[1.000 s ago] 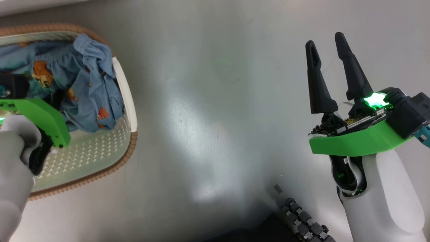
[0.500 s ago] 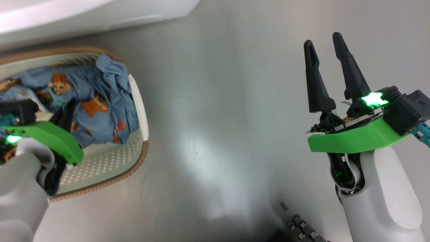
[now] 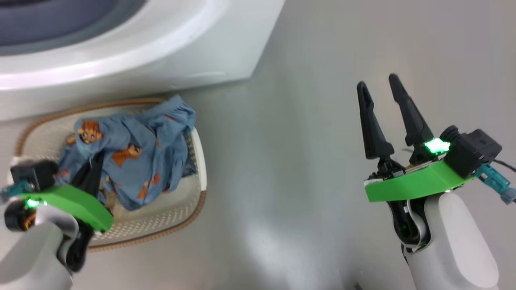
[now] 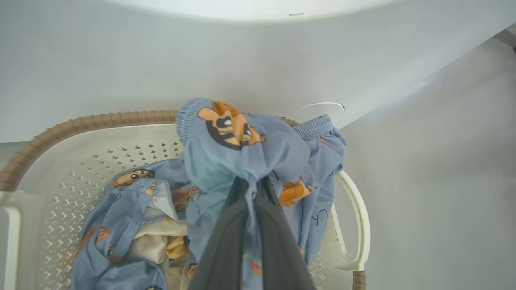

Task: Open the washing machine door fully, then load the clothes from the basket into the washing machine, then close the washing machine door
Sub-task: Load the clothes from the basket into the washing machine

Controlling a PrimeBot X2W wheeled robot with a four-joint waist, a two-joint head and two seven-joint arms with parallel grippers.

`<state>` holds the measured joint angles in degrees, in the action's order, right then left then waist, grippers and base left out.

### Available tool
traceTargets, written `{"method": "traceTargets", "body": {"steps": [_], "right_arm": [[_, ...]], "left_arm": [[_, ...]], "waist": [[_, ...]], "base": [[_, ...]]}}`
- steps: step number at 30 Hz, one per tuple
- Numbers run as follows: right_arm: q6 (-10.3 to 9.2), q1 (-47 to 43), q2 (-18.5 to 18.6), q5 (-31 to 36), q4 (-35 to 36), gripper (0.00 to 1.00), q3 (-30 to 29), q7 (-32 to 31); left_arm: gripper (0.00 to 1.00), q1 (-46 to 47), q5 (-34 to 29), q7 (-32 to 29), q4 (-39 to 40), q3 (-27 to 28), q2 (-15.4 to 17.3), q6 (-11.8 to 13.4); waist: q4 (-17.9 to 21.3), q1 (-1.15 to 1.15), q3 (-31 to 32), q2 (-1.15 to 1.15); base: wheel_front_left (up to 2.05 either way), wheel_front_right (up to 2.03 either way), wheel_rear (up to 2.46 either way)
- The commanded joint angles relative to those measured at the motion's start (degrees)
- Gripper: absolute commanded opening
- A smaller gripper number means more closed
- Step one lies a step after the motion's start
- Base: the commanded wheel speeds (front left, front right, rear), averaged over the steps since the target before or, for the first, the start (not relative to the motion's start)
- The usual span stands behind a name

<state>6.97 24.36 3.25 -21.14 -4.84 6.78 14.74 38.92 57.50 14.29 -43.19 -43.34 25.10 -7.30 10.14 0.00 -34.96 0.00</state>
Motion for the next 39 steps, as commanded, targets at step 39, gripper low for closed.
{"method": "traceTargets", "body": {"steps": [39], "right_arm": [[0.52, -13.5, 4.9, -2.8, -3.2, 1.0, 2.2, 0.3]], "left_arm": [[0.0, -34.8, -26.6, 0.7, 35.4, 37.4, -13.2, 0.8]], "waist": [[-10.4, 0.0, 29.1, 0.0]], "base": [[0.0, 0.0, 0.0]]}}
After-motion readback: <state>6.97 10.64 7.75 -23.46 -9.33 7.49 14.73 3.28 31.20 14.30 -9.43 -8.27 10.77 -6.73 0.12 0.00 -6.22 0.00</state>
